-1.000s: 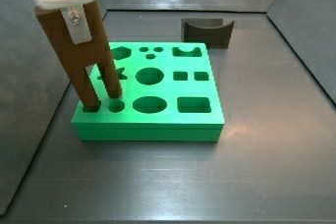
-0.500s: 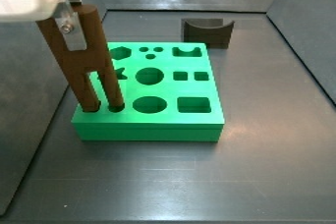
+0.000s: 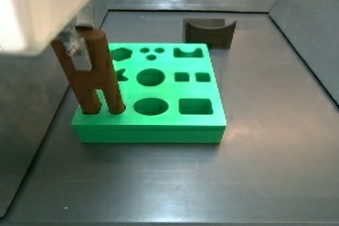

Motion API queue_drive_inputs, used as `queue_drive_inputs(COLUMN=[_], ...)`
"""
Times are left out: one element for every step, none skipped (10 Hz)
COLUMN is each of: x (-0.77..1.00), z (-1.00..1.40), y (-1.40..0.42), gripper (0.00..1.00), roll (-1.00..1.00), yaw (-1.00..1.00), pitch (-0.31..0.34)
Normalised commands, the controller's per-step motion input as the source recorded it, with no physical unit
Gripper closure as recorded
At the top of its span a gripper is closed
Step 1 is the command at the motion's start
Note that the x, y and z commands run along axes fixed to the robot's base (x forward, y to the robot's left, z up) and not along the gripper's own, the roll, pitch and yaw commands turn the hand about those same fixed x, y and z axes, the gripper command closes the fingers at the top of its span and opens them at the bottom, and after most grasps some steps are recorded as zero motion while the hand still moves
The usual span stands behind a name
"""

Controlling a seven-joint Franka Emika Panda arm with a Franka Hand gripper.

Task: Insert the square-circle object.

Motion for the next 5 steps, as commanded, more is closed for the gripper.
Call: queue_drive_inputs(x=[0.01,0.11,0.26,0.50,0.50], z=[-0.70,-0.57,-0.60,-0.70,-0.35], y=[-0.08,-0.12,-0.18,-0.27,-0.17], gripper=[1.00,1.00,1.00,1.00,1.00], roll=[0.11,0.20,0.19,0.17,0.14], yaw=[0.00,0.05,0.07,0.00,-0.03], pitch=[-0.077,0.000,0.000,0.116,0.189])
